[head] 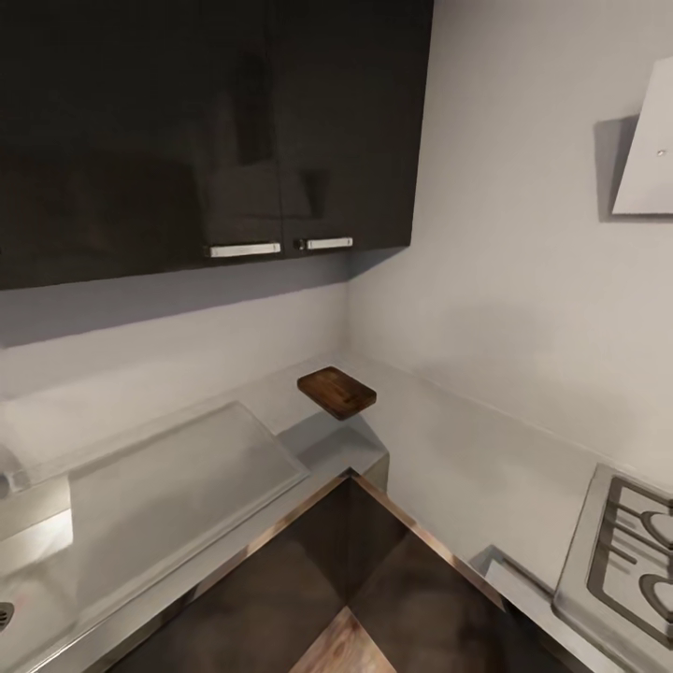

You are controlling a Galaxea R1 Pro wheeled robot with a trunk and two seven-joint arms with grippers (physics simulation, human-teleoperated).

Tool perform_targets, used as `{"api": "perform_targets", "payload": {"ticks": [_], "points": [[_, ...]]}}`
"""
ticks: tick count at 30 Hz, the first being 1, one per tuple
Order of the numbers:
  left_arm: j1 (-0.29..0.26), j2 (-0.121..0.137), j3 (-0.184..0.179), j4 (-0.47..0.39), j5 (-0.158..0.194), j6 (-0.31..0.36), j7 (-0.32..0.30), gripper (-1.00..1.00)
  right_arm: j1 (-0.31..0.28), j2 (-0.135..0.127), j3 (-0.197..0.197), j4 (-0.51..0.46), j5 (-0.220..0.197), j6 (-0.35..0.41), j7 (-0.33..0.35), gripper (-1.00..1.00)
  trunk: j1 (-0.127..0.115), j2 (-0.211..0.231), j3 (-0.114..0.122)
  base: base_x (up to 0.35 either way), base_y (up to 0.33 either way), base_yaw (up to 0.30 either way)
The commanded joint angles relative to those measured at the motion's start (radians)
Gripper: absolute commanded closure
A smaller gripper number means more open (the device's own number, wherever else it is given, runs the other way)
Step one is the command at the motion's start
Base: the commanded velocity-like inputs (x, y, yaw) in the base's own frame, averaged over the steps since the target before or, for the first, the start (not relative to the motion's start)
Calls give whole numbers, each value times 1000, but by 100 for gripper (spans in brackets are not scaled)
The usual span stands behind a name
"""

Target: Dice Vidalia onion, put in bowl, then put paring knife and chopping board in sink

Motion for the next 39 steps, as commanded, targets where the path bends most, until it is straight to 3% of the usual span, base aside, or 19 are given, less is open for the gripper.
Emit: {"api": "perform_targets", "payload": {"ticks": [1,17,25,28,29,31,34,39], "points": [[0,0,0,-1,2,-1,0,-100,0,0,0,-6,2,-3,0,-100,-4,6,2,48,33,0],[0,0,0,-1,1,-1,-1,-100,0,0,1,-124,3,-2,1,-100,-65,118,52,94,169,0],[0,0,0,-1,2,-1,-1,-100,0,13,9,-270,4,2,3,-100,-92,167,74,7,10,0],[0,0,-1,-1,2,-1,-1,-100,0,13,46,-316,5,2,3,-100,-92,167,74,0,0,0],[0,-1,-1,-1,1,-1,-1,-100,0,14,101,-341,5,2,3,-100,-92,167,74,0,0,0],[0,-1,-1,-1,1,-1,-1,-100,0,14,145,-373,6,2,2,-100,-92,167,74,0,0,0],[0,-2,-1,-1,2,-1,-1,-100,0,14,170,-419,7,2,2,-100,-92,167,74,-79,0,0],[0,-2,-1,-1,1,-1,-1,-100,0,14,179,-510,7,2,3,-100,-92,167,74,-204,0,0]]}}
